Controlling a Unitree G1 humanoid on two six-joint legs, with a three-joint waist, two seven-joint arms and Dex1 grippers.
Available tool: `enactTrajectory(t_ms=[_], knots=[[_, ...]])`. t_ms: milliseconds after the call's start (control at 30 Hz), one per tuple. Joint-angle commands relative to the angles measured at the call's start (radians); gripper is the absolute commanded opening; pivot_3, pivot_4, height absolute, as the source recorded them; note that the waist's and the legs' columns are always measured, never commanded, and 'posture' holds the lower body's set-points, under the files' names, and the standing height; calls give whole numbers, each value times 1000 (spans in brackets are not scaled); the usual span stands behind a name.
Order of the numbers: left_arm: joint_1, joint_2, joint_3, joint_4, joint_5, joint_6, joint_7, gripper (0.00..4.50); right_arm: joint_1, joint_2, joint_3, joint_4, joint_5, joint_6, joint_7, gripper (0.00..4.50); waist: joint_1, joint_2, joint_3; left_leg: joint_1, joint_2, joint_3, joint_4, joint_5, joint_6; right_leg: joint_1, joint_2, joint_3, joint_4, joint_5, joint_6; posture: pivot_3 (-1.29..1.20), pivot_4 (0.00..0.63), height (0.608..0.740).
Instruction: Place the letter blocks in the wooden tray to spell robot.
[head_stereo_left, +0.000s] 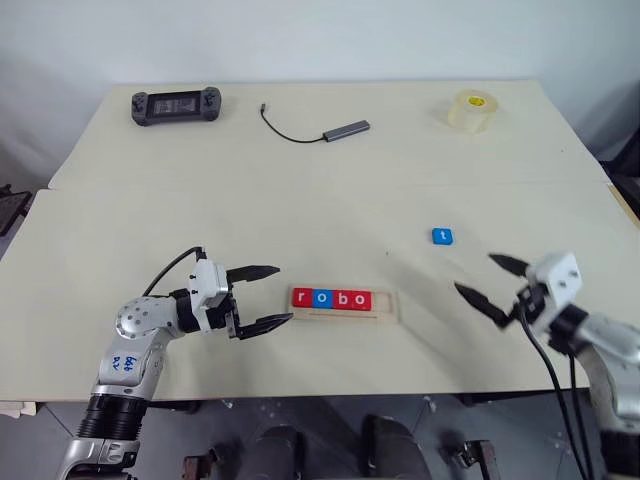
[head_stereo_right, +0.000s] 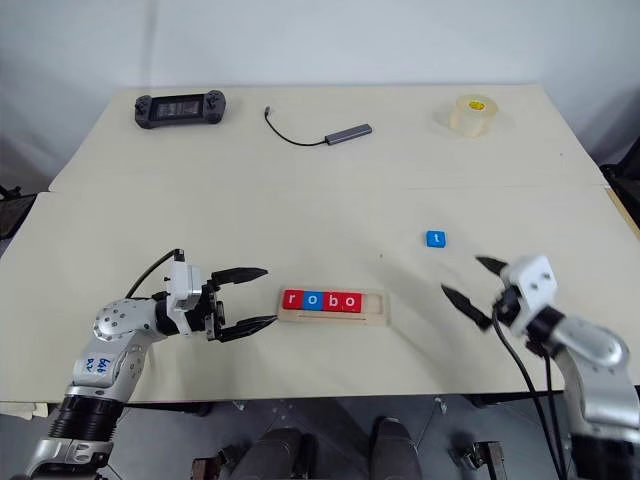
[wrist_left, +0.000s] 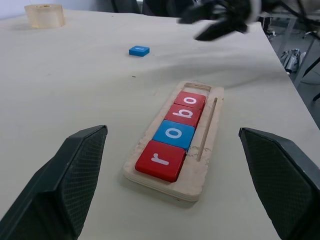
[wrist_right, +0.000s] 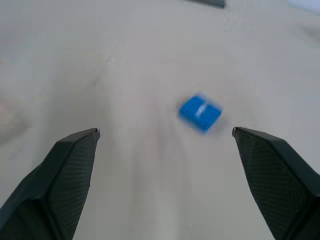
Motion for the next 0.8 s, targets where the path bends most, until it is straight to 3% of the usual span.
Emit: enactTrajectory(t_ms=[33, 267, 367, 600, 800], knots=[[5, 4, 15, -36, -1, -13, 11, 4500, -102, -7, 73, 44, -54, 170, -100, 4444, 2, 0, 0, -1, 0, -1, 0, 0, 0, 0, 0, -1, 0, 0, 0, 0, 150, 740], [19, 3, 16, -64, -3, -8, 33, 4500, -313, 119, 133, 147, -108, 424, -345, 4444, -2, 0, 0, -4, -1, -2, -1, 0, 0, -3, 0, -2, -1, 0, 0, 0, 150, 740], [30, 5, 17, -81, -5, -3, 41, 4500, -333, 164, 131, 144, -118, 467, -409, 3879, -4, 0, 0, -4, -1, -1, -1, 0, 0, -4, 0, -1, 0, 0, 0, 0, 150, 740], [40, 9, 18, -90, -8, 3, 47, 4500, -301, 202, 128, 24, -101, 556, -453, 1543, -2, 0, 0, -4, -1, 0, 0, 0, 0, -4, 0, 0, 2, 0, 0, 0, 150, 740], [12, -5, -6, -62, -8, 5, 28, 4500, -220, 162, 99, -178, -105, 671, -487, 1470, 1, 0, 0, -5, -2, 0, -1, 0, 0, -5, 0, 0, 2, 0, 0, 0, 150, 740]])
